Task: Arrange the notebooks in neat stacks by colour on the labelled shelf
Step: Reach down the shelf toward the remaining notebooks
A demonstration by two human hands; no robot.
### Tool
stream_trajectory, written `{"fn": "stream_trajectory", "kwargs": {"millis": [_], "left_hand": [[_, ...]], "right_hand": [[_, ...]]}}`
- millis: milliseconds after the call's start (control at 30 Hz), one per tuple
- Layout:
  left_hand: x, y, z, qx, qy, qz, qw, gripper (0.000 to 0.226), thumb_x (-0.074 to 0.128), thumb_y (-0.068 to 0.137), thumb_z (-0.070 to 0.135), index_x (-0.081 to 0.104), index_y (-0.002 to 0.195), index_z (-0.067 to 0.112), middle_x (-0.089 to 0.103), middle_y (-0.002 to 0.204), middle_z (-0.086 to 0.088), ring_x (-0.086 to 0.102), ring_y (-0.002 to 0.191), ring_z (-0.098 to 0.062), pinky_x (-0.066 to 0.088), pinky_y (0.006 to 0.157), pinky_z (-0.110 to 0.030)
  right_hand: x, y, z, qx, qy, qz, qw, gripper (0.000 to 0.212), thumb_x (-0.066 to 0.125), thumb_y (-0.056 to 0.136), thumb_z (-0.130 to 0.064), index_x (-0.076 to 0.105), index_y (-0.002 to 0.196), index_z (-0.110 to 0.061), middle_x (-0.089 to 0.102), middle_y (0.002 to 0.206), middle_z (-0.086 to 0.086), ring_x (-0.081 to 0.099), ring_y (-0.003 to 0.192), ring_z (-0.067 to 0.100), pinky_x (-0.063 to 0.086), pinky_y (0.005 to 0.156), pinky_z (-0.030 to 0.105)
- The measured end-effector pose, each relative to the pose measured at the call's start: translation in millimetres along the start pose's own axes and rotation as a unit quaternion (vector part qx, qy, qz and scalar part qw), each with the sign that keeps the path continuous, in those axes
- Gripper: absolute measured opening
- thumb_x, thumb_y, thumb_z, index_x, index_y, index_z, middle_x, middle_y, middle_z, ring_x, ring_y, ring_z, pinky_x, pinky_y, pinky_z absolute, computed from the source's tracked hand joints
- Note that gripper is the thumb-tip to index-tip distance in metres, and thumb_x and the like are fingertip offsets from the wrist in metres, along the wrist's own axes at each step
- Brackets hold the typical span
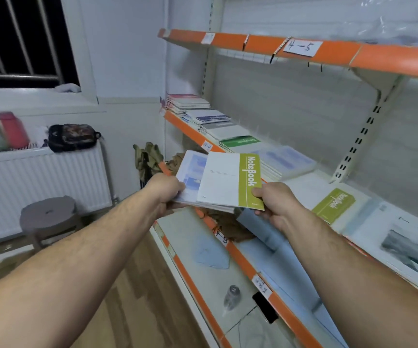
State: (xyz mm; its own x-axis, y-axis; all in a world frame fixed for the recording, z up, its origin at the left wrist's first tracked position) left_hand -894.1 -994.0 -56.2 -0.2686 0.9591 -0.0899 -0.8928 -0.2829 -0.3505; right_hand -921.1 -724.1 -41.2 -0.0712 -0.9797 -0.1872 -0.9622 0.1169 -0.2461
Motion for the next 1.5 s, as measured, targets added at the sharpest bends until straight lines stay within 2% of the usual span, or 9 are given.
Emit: {"fn": "stream_trajectory", "kwargs": {"millis": [300, 500, 633, 767, 867, 933, 1033, 1233, 1500], "left_hand": [[7, 95, 60, 0.015, 0.009, 0.031, 0.999, 0.006, 0.055, 0.096, 0.003, 0.058, 0.100, 0.000, 0.067, 0.102, -0.018, 0.067, 0.072, -0.026, 0.056, 0.046, -0.029], [33, 150, 81, 0.029, 0.018, 0.003, 0.999, 0.003, 0.054, 0.096, 0.000, 0.056, 0.095, -0.001, 0.066, 0.091, -0.016, 0.066, 0.065, -0.025, 0.054, 0.043, -0.027], [68, 191, 97, 0.044, 0.034, -0.049, 0.997, 0.009, 0.052, 0.096, -0.001, 0.057, 0.091, 0.005, 0.067, 0.090, -0.013, 0.066, 0.069, -0.025, 0.057, 0.045, -0.029], [114, 230, 112, 0.045, 0.046, -0.117, 0.991, 0.006, 0.055, 0.097, 0.000, 0.055, 0.091, 0.003, 0.063, 0.086, -0.013, 0.061, 0.063, -0.022, 0.051, 0.037, -0.025], [149, 252, 126, 0.056, 0.069, -0.169, 0.982, 0.012, 0.058, 0.094, -0.002, 0.054, 0.084, 0.003, 0.061, 0.082, -0.015, 0.060, 0.063, -0.025, 0.056, 0.049, -0.032], [173, 261, 134, 0.067, 0.092, -0.199, 0.973, 0.012, 0.060, 0.092, -0.002, 0.054, 0.083, 0.003, 0.062, 0.086, -0.019, 0.061, 0.065, -0.028, 0.055, 0.055, -0.034], [209, 262, 140, 0.071, 0.113, -0.254, 0.958, 0.017, 0.059, 0.095, 0.000, 0.054, 0.079, 0.006, 0.061, 0.086, -0.014, 0.060, 0.064, -0.023, 0.049, 0.037, -0.024], [274, 241, 137, 0.058, 0.119, -0.358, 0.924, 0.007, 0.057, 0.096, 0.000, 0.060, 0.090, 0.004, 0.064, 0.113, -0.018, 0.065, 0.089, -0.027, 0.059, 0.047, -0.030], [313, 223, 141, 0.064, 0.145, -0.400, 0.903, 0.009, 0.056, 0.096, -0.001, 0.057, 0.089, 0.004, 0.060, 0.110, -0.015, 0.065, 0.080, -0.025, 0.059, 0.050, -0.030]], "right_hand": [[25, 107, -49, 0.002, 0.015, -0.027, 1.000, 0.011, 0.054, 0.097, -0.006, 0.061, 0.093, -0.012, 0.073, 0.094, 0.010, 0.066, 0.073, 0.021, 0.043, 0.042, 0.023], [22, 148, -54, 0.011, 0.025, -0.009, 1.000, 0.013, 0.051, 0.099, -0.002, 0.060, 0.090, -0.006, 0.070, 0.082, 0.010, 0.061, 0.058, 0.021, 0.037, 0.039, 0.024], [9, 173, -55, 0.018, 0.032, 0.031, 0.999, 0.010, 0.052, 0.098, -0.003, 0.061, 0.095, -0.003, 0.073, 0.088, 0.015, 0.062, 0.068, 0.030, 0.040, 0.044, 0.027], [-14, 183, -59, 0.028, 0.049, 0.106, 0.993, 0.009, 0.053, 0.095, 0.001, 0.062, 0.097, -0.001, 0.068, 0.075, 0.015, 0.062, 0.050, 0.022, 0.041, 0.039, 0.023], [-35, 184, -62, 0.027, 0.064, 0.161, 0.985, 0.009, 0.053, 0.095, 0.003, 0.060, 0.093, -0.002, 0.063, 0.069, 0.012, 0.056, 0.037, 0.013, 0.039, 0.033, 0.019], [-50, 182, -59, 0.035, 0.071, 0.202, 0.976, 0.009, 0.054, 0.095, -0.001, 0.061, 0.091, -0.006, 0.064, 0.072, 0.011, 0.057, 0.041, 0.014, 0.041, 0.035, 0.020], [-68, 172, -49, 0.043, 0.091, 0.253, 0.962, 0.009, 0.055, 0.095, -0.002, 0.061, 0.090, -0.007, 0.065, 0.074, 0.011, 0.055, 0.046, 0.018, 0.040, 0.036, 0.022], [-105, 133, -28, 0.053, 0.133, 0.354, 0.924, 0.010, 0.058, 0.094, 0.000, 0.058, 0.089, -0.010, 0.064, 0.079, 0.008, 0.057, 0.057, 0.018, 0.040, 0.036, 0.019], [-140, 114, -18, 0.077, 0.126, 0.390, 0.909, 0.010, 0.056, 0.096, -0.004, 0.059, 0.091, -0.012, 0.065, 0.077, 0.005, 0.057, 0.060, 0.016, 0.042, 0.039, 0.019]]}}
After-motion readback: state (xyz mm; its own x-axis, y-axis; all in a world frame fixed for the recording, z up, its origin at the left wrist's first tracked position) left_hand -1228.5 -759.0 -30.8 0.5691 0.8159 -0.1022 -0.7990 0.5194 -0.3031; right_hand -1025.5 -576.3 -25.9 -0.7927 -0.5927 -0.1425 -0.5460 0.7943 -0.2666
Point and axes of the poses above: each hand's wrist, its own y-axis towards the middle knuckle, its own x-axis out of the palm, z = x × y, the point moved 9 cm from there along y, towards the middle knuckle
